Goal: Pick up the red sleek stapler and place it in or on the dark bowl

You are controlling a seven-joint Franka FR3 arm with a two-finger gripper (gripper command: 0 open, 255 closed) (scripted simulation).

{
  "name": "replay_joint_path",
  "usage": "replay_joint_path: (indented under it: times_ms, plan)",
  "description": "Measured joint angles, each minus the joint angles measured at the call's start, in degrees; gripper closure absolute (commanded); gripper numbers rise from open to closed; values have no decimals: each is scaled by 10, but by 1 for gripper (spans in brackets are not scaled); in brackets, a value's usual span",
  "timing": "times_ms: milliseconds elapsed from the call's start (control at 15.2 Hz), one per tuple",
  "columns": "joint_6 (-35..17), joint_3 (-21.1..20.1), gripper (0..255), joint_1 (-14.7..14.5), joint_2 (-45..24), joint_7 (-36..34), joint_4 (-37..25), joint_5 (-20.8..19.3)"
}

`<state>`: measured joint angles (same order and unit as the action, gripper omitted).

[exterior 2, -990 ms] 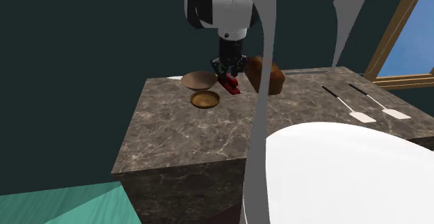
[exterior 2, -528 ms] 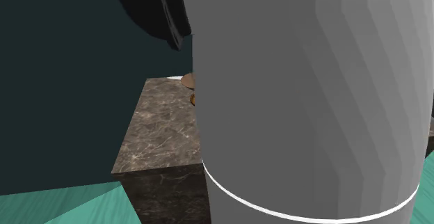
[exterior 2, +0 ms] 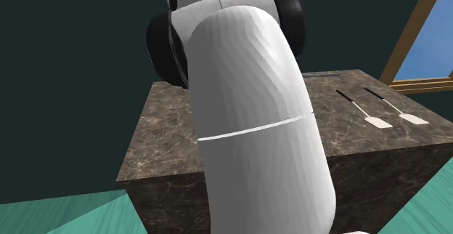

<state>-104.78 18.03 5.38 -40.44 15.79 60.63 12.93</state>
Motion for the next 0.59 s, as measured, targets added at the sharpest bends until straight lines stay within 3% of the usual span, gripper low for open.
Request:
replay_joint_path:
  times_ms: [132,264,594]
  plan:
    - [63,-11,255,25,-90,-18,-158,8]
    - [84,-16,255,34,-127,-24,-216,11]
    - [37,-14,255,23,-115,-18,-153,12]
